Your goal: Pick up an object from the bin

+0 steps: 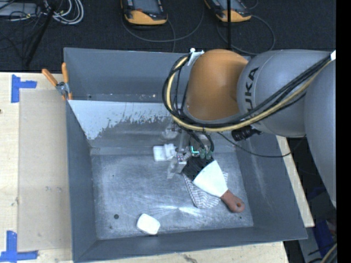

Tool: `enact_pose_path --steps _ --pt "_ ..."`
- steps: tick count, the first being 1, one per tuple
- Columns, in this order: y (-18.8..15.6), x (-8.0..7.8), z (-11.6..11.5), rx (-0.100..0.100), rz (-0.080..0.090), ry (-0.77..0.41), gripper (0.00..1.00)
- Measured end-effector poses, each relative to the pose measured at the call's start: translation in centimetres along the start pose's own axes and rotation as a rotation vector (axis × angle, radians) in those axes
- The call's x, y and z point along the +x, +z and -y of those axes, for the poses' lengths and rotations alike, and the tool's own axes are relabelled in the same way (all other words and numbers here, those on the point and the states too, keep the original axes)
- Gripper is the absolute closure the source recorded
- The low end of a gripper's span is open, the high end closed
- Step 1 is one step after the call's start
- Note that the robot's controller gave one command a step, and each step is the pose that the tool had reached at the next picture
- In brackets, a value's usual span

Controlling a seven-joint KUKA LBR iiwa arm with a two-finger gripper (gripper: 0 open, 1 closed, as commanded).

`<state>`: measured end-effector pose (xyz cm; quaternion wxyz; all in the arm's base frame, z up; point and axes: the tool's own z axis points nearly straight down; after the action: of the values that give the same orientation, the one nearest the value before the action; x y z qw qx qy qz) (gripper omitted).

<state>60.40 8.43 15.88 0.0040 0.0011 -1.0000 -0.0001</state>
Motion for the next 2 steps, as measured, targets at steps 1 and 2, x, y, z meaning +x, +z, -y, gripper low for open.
enact_pose_path --steps 1,2 --pt "-0.4 -0.2 0.0 0.000 0.007 0.001 0.00" --pt "7.9 1.3 10.0 -0.010 0.012 0.151 1.00"
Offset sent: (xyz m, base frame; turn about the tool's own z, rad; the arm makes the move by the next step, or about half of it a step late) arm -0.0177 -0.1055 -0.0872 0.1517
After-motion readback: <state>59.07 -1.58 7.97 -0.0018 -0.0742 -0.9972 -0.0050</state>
